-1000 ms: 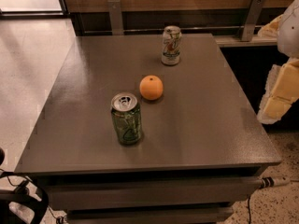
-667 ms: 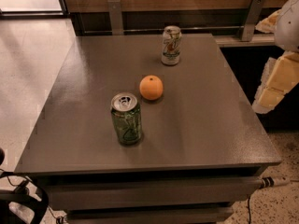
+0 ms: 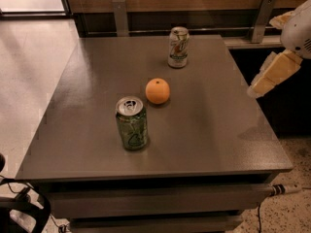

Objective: Knock 7up can over

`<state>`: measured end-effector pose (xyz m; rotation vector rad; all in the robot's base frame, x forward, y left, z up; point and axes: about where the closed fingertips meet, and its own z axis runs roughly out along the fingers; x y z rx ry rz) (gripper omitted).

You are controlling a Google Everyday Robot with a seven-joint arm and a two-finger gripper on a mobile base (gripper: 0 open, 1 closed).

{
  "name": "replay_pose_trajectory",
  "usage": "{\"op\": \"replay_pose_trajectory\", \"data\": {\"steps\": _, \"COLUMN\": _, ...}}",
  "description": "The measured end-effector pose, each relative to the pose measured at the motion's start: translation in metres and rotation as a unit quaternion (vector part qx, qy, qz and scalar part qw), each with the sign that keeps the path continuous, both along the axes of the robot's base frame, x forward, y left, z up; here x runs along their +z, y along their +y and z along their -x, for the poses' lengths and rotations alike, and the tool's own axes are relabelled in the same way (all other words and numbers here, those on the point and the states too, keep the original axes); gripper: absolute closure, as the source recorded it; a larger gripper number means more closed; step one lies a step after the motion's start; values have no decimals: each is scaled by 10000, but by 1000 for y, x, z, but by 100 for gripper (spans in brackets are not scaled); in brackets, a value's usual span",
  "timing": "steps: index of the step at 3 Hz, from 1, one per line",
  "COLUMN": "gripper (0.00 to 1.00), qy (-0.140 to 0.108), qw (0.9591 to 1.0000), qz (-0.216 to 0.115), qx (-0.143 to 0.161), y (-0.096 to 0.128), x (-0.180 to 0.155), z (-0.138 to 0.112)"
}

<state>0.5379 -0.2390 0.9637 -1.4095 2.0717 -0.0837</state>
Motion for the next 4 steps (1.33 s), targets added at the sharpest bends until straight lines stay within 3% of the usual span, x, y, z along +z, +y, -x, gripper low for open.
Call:
{"op": "replay_pose_trajectory", "data": {"steps": 1, "gripper": 0, "qy": -523, "qw": 9959, "qz": -677, "qx": -282, "y": -15, "x": -11, "z": -39}}
{"op": "replay_pose_trajectory", "data": {"steps": 2, "gripper": 0, "qy": -1089, "qw": 9832, "qz": -1401, "qx": -426, "y": -25, "x": -11, "z": -85}}
{"op": "replay_pose_trajectory", "data": {"steps": 3, "gripper": 0, "qy": -1467, "qw": 9675, "qz": -2033, "qx": -318, "y": -16, "x": -4, "z": -122}}
{"op": "replay_pose_trajectory", "data": {"steps": 4, "gripper": 0, "qy": -1646, "qw": 9531, "qz": -2538, "qx": -132, "y": 4, "x": 5, "z": -147}}
